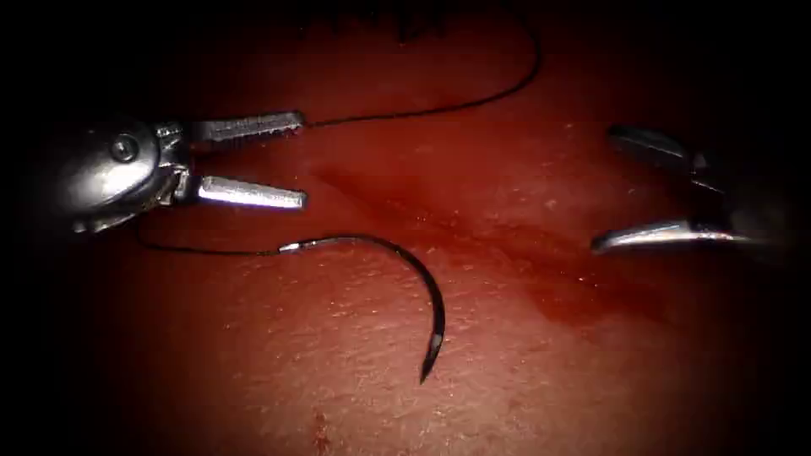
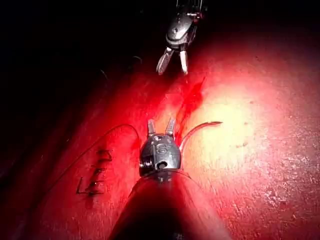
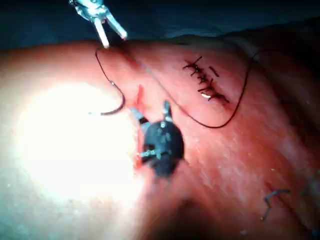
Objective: Wound Closure
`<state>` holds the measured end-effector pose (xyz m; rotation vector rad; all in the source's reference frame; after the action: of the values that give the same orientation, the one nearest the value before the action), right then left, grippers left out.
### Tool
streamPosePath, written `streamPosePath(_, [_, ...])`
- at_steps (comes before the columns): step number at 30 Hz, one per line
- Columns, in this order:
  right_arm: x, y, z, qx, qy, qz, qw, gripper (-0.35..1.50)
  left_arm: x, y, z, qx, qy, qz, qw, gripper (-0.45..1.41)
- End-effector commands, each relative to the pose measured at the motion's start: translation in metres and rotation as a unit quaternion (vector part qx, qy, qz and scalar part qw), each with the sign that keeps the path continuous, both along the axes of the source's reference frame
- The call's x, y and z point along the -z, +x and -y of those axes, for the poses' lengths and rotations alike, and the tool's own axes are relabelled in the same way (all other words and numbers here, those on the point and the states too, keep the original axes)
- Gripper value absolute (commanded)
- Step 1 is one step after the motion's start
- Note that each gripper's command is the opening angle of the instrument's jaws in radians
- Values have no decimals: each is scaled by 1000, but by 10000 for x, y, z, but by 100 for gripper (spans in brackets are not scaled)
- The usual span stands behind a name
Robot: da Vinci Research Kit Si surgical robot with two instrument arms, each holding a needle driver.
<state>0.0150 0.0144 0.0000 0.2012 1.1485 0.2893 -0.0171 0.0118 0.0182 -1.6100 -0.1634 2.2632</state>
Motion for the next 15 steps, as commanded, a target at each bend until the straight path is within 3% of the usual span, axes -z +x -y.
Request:
streamPosePath(1, [-4, 6, 2, 1, 0, -1, 1000, 79, -5, -6, 0, -1, 0, 1, 1000, 24])
streamPosePath(5, [0, 6, 1, 1, 3, -1, 1000, 91, -5, -7, 0, 2, 12, 0, 1000, 25])
streamPosePath(15, [4, 7, 1, 2, 5, -2, 1000, 94, -3, -18, 13, 29, 57, -28, 998, 32])
